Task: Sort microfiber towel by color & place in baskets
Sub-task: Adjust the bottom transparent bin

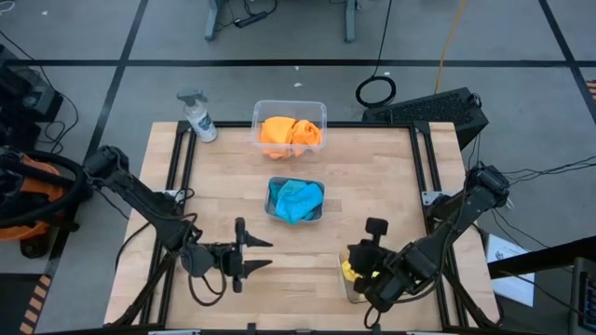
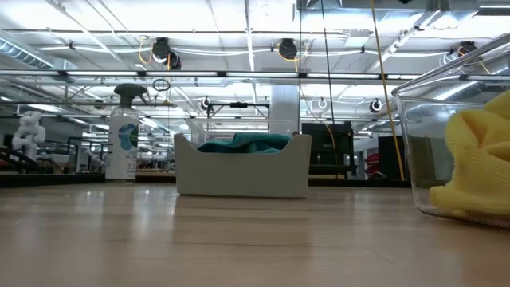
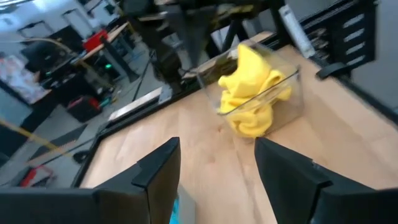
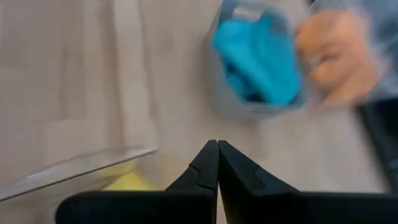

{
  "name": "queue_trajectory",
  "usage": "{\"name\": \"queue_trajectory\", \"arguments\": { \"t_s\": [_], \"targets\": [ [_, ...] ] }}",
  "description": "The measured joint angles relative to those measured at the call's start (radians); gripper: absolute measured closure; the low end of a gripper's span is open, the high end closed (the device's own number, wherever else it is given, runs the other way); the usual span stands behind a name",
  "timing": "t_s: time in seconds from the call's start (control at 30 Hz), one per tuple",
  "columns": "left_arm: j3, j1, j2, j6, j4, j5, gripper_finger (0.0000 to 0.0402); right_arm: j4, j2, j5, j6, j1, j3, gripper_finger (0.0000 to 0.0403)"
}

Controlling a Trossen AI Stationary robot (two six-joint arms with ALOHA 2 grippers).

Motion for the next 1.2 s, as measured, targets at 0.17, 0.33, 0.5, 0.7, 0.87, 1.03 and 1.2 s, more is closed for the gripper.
{"name": "queue_trajectory", "arguments": {
  "t_s": [0.17,0.33,0.5,0.7,0.87,1.03,1.2],
  "targets": [
    [0.0,0.002,-0.018,0.029,0.004,0.056,0.0192,0.018,0.0,0.1,-0.109,-0.031,0.0,0.0403],
    [0.0,0.019,-0.02,0.025,-0.002,0.057,0.0192,-0.045,-0.001,0.055,-0.028,-0.049,-0.038,0.0403],
    [0.0,0.024,-0.02,0.005,-0.026,0.062,0.0192,-0.22,-0.003,-0.133,0.261,-0.038,-0.129,0.0403],
    [0.0,0.034,-0.019,-0.002,-0.022,0.068,0.0192,-0.271,-0.003,-0.287,0.449,0.009,-0.225,0.0403],
    [0.0,0.035,-0.019,-0.003,-0.022,0.069,0.0192,-0.216,-0.006,-0.343,0.536,0.048,-0.262,0.0403],
    [0.0,0.035,-0.019,-0.003,-0.021,0.071,0.0192,-0.186,-0.005,-0.358,0.601,0.093,-0.247,0.0403],
    [0.0,0.035,-0.019,-0.003,-0.021,0.071,0.0192,-0.188,-0.004,-0.361,0.627,0.112,-0.207,0.0403]
  ]
}}
